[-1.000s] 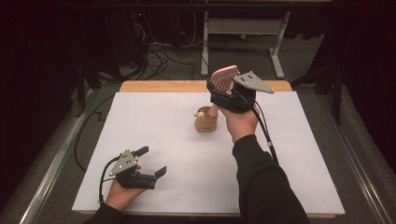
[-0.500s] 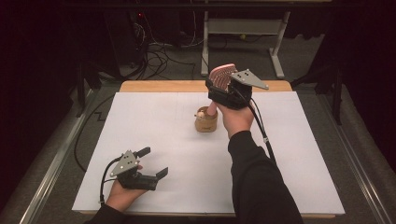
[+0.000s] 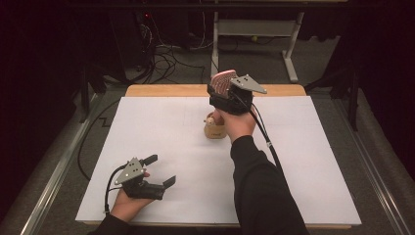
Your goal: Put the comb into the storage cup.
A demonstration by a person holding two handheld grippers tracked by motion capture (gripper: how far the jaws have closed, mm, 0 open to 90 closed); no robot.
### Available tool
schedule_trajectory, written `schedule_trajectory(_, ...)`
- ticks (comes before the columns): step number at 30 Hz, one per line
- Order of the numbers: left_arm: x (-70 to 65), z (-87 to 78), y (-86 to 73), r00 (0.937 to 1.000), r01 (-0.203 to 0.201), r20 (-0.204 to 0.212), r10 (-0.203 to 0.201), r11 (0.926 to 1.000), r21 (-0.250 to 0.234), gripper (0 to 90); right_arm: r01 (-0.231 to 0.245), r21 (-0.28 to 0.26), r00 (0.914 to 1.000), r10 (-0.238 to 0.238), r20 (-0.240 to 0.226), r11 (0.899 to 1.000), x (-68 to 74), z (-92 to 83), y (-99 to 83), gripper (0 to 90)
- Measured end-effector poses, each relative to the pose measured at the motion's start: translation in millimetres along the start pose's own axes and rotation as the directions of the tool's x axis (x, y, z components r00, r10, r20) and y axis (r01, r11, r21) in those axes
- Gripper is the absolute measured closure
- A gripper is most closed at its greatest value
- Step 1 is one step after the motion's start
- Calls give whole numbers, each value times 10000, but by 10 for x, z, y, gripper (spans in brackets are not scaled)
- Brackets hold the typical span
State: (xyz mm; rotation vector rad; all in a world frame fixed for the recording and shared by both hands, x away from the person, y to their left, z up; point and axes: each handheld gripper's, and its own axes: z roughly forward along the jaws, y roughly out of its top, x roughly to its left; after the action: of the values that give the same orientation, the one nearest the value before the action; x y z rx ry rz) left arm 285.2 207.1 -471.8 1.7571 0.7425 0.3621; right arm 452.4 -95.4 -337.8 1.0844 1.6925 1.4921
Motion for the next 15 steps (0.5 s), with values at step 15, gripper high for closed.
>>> schedule_trajectory(15, 4, -2, -5, 10000, -90, -4, 90, 10000, -36, 0, -198, 366, 9998, 200, -40, 9991, -11, 127, -163, 201)
